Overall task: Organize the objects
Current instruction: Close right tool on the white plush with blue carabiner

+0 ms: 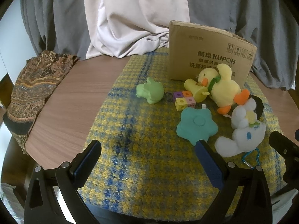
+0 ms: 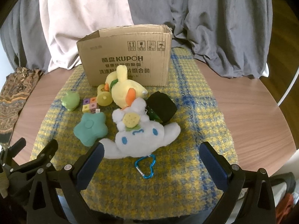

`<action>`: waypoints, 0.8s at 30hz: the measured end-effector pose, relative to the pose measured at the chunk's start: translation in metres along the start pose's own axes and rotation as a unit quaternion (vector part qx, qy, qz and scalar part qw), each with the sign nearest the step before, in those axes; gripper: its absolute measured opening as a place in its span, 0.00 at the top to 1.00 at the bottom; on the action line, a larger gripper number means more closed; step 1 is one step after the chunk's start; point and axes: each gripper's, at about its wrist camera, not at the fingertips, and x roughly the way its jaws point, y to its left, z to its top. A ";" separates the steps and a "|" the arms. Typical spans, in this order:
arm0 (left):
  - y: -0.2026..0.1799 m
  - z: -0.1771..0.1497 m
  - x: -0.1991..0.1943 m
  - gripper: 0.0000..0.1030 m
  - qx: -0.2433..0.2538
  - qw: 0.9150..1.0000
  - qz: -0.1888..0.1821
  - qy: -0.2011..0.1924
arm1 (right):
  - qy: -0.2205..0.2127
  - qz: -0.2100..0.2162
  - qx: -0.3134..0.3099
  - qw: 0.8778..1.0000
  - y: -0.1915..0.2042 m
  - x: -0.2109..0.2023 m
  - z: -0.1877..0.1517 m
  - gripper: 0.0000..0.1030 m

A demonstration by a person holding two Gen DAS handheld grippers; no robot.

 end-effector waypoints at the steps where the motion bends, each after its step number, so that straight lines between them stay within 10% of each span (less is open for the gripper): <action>1: 0.000 0.000 0.000 0.01 0.002 1.000 0.003 -0.001 | 0.000 -0.001 -0.001 1.000 0.000 0.001 0.000 0.01; 24: 0.003 0.004 0.029 0.01 0.006 1.000 -0.001 -0.008 | 0.025 -0.002 0.005 1.000 0.012 0.048 0.007 0.01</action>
